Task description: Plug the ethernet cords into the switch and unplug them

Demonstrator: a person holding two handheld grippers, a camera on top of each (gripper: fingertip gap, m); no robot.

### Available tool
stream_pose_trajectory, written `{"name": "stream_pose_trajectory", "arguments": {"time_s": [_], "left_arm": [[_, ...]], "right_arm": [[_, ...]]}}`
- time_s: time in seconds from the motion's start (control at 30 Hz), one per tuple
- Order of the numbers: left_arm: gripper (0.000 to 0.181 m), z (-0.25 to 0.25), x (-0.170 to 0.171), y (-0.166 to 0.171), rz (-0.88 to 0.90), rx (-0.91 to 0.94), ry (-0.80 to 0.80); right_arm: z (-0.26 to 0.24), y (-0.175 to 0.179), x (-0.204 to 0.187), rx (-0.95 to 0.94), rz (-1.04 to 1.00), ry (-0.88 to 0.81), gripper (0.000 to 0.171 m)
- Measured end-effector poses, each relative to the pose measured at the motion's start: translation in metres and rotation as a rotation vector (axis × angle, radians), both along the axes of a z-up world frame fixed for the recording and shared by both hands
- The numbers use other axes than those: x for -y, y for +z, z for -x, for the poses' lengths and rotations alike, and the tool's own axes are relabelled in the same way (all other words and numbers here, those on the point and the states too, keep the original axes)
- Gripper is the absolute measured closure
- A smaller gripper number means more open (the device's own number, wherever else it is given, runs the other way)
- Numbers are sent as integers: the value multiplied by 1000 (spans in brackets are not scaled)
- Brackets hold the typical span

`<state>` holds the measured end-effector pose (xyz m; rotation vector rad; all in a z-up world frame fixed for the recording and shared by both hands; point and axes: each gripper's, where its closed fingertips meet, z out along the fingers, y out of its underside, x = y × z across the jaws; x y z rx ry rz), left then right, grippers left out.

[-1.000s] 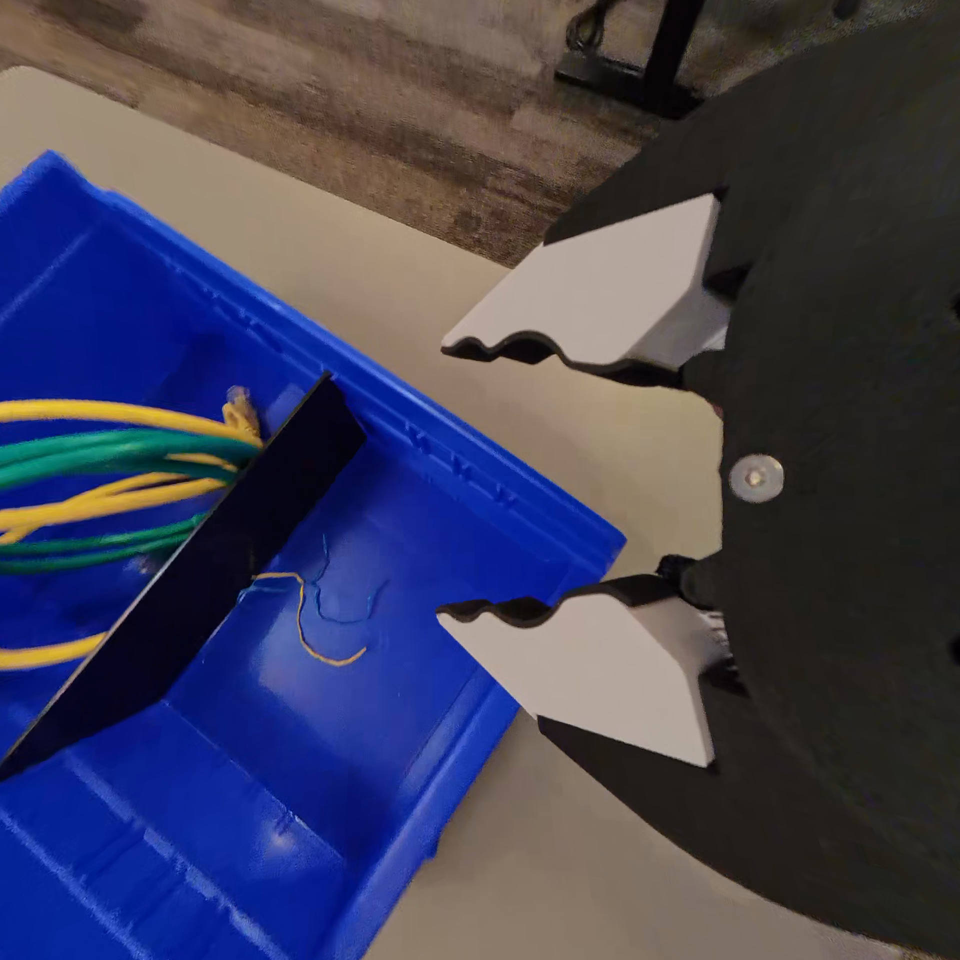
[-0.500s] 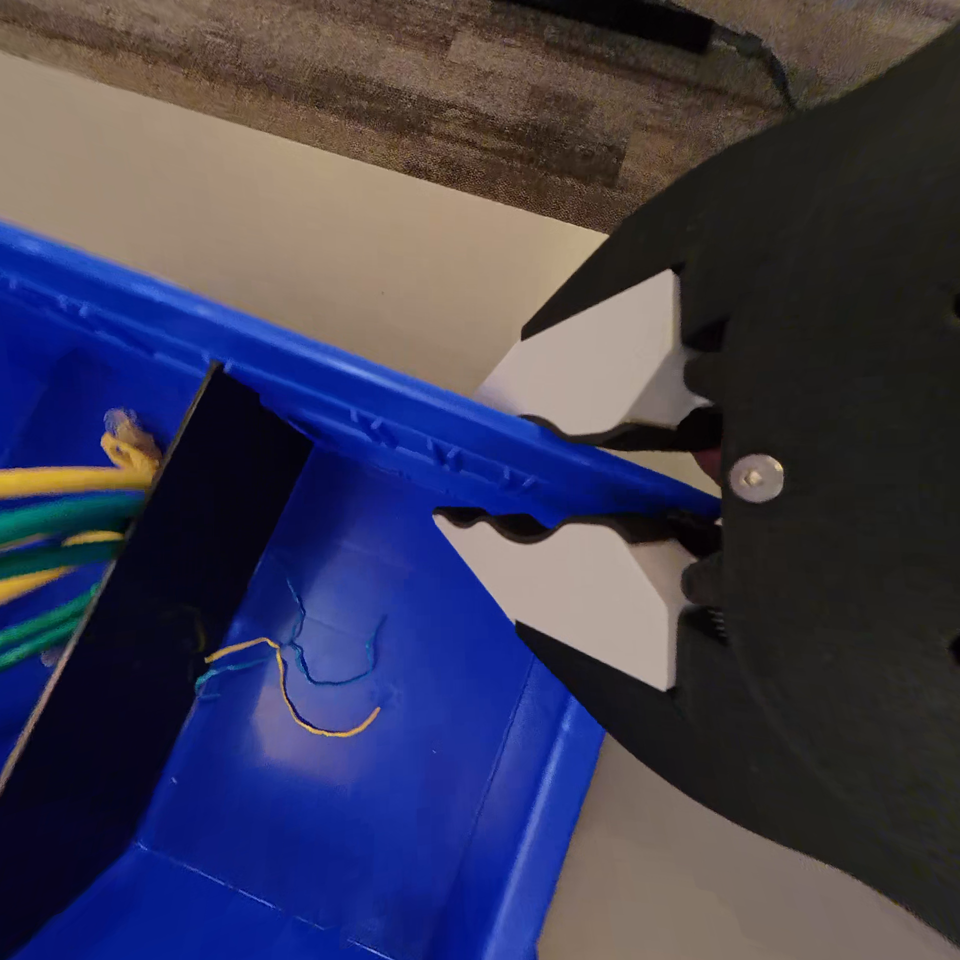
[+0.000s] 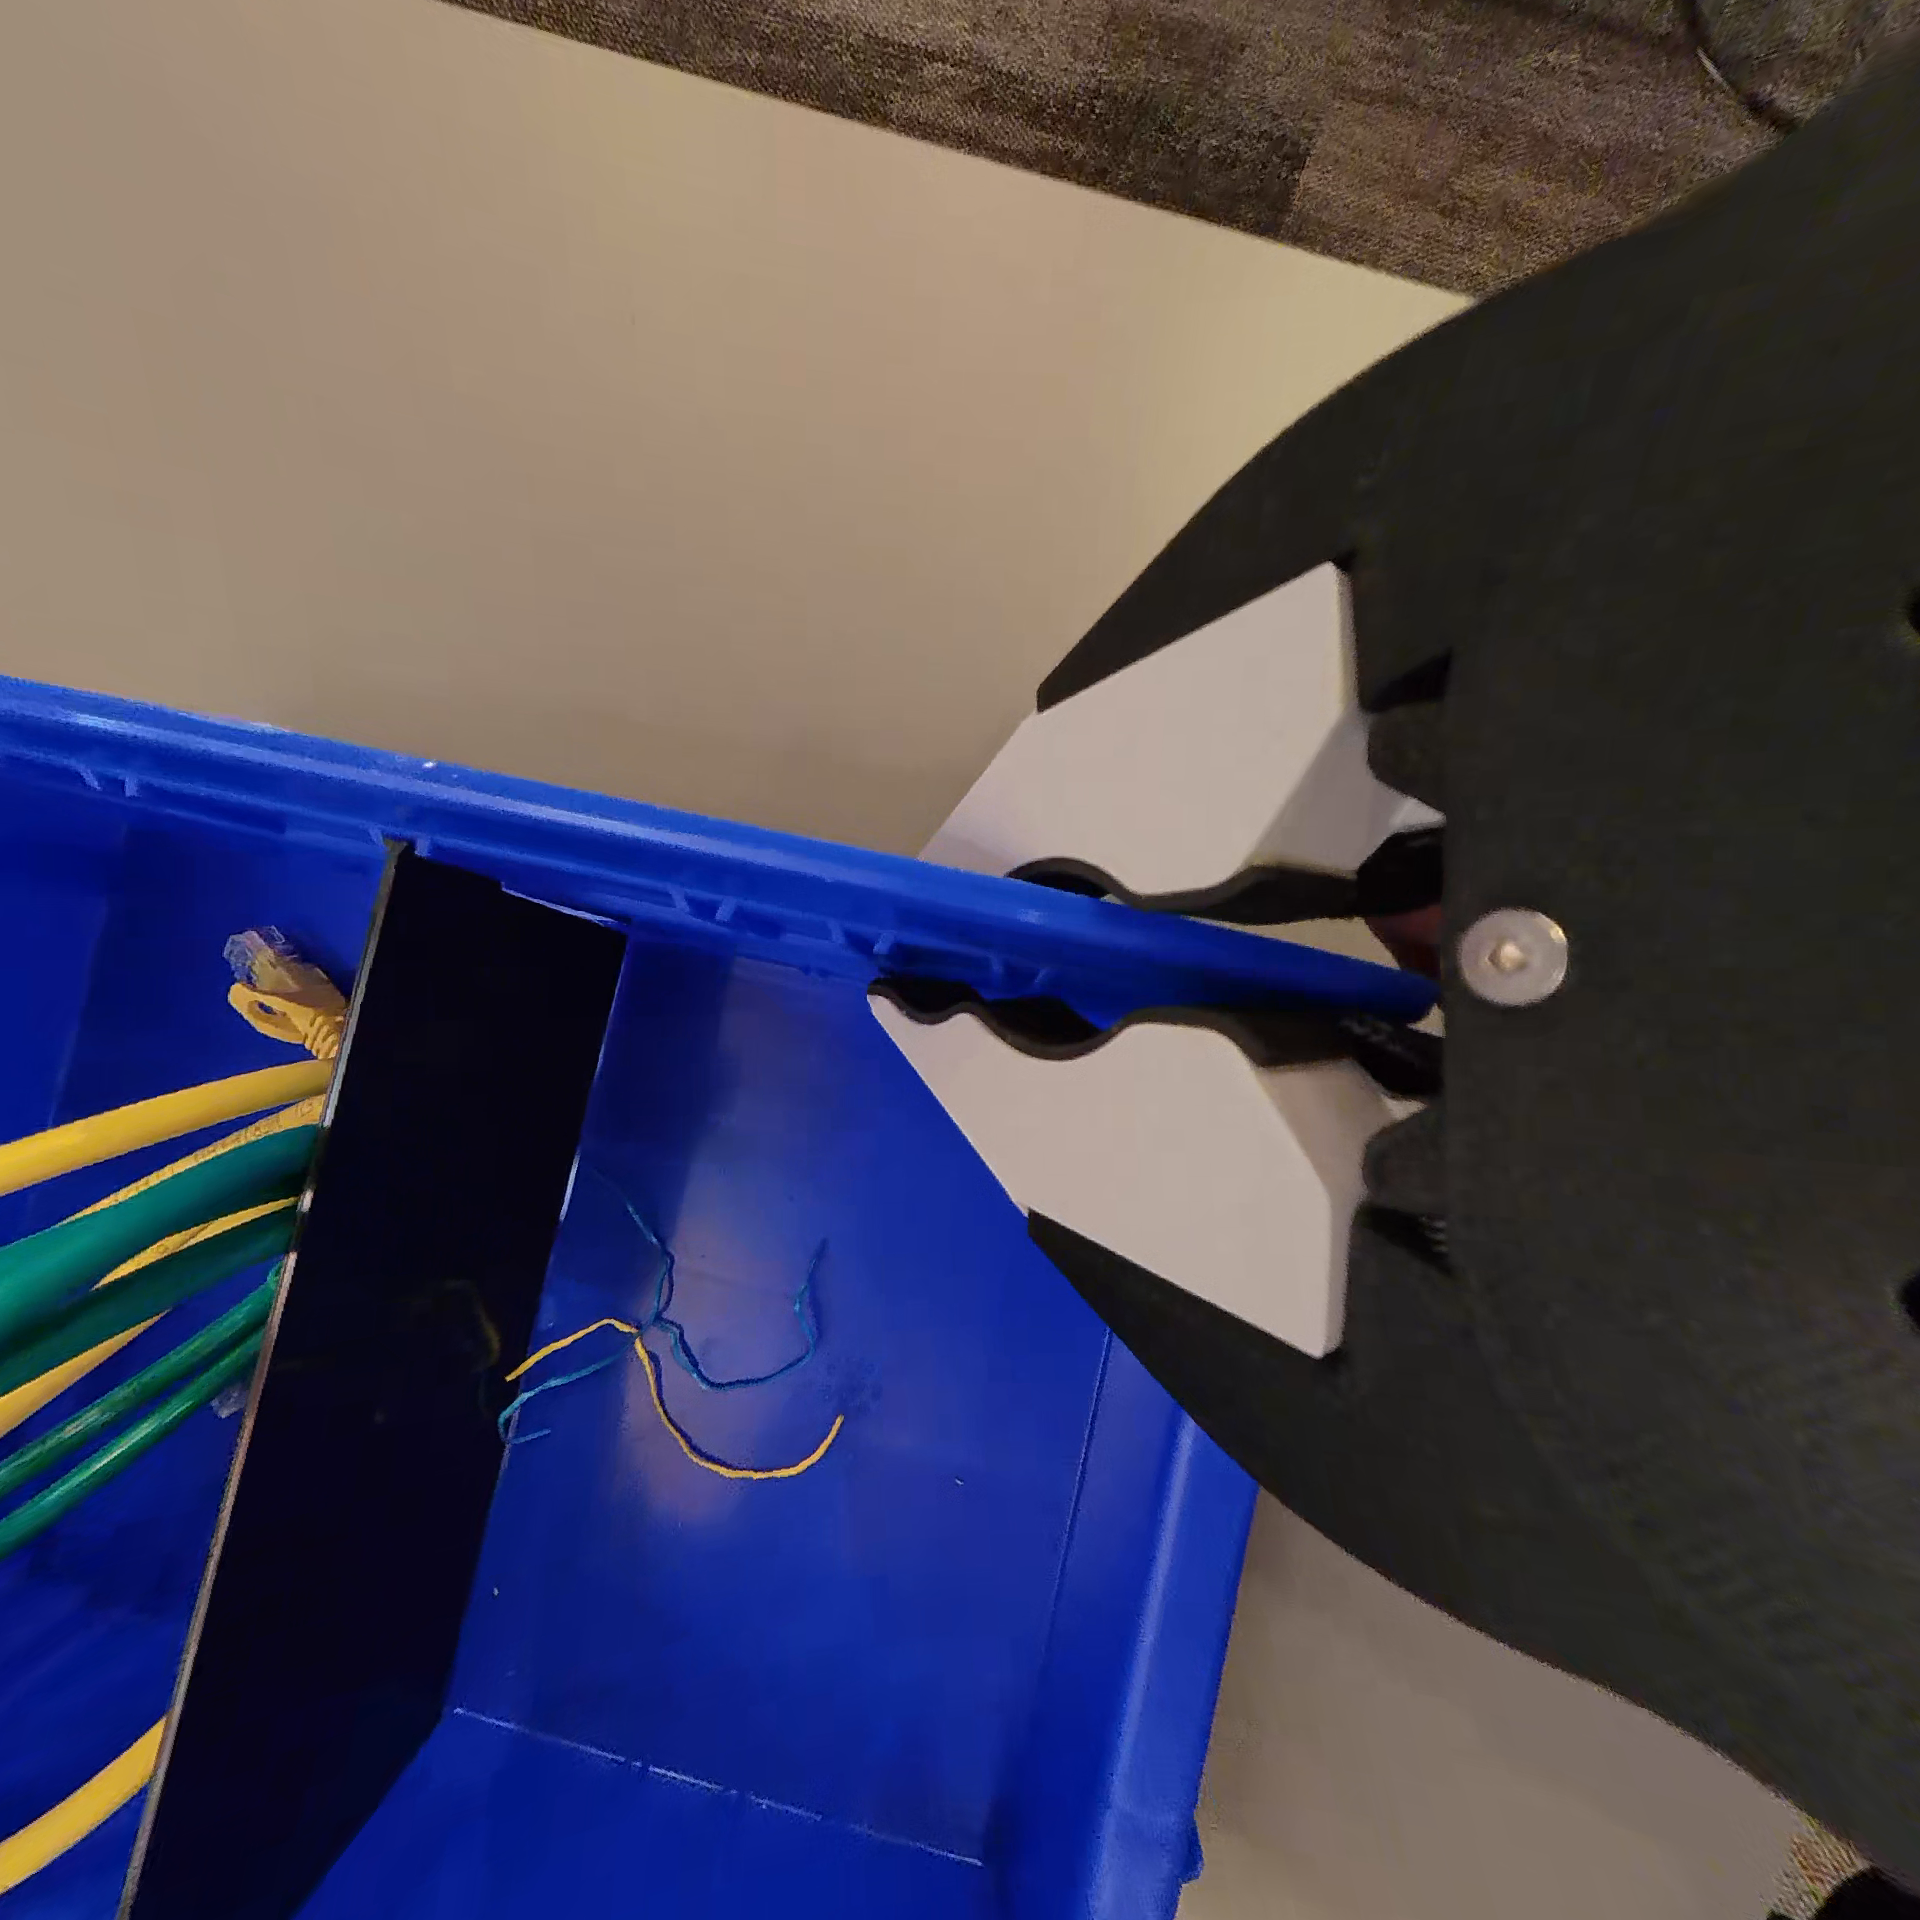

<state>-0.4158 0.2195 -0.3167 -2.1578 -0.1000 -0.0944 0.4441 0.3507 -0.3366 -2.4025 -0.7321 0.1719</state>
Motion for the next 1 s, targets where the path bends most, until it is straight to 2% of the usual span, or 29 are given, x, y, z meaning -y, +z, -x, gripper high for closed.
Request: {"name": "stream_pose_trajectory", "arguments": {"time_s": [0.03, 0.27, 0.6, 0.8, 1.0], "left_arm": [[176, -4, 4, 3, -26, 1, 2], [176, -22, 40, 27, -166, 71, 33], [176, -29, 113, 118, -405, 145, 113], [176, -26, 150, 150, -500, 192, 163], [176, -31, 160, 161, -537, 205, 148]], "right_arm": [[4, 0, 6, 2, -10, 1, 167], [63, 1, 47, -62, -17, 27, 169], [196, 8, 79, -223, -93, 38, 164], [296, 12, 105, -361, -56, 93, 138], [394, 14, 124, -411, -46, 181, 123]]}}
